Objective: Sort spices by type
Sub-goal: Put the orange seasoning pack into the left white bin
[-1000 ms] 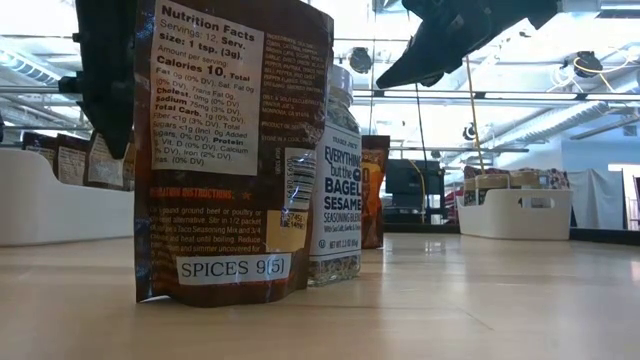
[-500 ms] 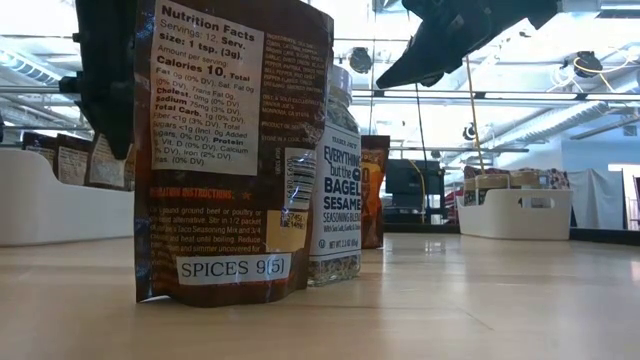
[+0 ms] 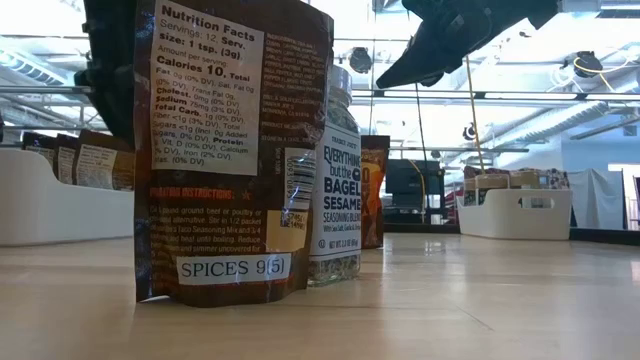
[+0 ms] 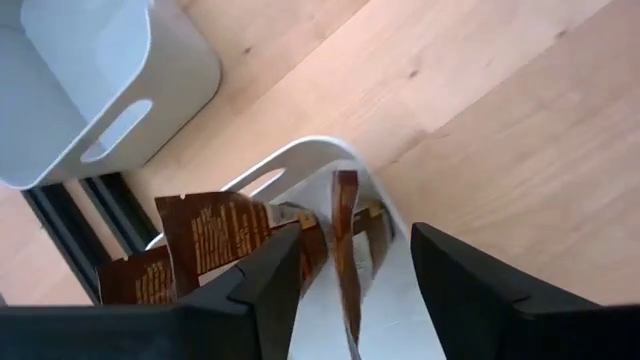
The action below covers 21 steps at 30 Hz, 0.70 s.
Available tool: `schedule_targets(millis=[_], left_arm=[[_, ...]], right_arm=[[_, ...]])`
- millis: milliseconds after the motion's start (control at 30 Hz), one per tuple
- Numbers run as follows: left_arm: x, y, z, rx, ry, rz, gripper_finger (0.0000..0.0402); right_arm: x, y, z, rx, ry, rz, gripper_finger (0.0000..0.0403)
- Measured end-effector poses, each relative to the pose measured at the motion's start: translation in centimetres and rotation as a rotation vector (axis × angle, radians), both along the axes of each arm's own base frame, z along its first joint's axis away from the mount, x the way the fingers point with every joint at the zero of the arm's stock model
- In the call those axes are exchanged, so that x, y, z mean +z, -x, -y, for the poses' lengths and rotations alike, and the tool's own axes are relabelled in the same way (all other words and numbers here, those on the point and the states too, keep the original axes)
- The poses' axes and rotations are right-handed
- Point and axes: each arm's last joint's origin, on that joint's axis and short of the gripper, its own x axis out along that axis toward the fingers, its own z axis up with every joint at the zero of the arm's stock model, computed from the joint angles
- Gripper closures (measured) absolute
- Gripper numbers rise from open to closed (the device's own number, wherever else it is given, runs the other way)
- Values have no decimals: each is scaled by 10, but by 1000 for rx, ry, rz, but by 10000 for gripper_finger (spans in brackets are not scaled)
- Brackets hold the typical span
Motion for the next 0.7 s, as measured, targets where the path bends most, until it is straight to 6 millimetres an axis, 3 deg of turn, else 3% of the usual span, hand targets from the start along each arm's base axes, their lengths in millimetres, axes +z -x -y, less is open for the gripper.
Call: schedule_targets(millis=[167, 467, 700], left_arm=[[21, -4, 0, -42, -15, 29, 196], [77, -17, -1, -145, -90, 194, 196], [85, -38, 7, -326, -97, 353, 196]], right_arm=[[0, 0, 0, 0, 0, 0, 403], [0, 0, 0, 0, 0, 0, 403], [0, 0, 0, 0, 0, 0, 403]])
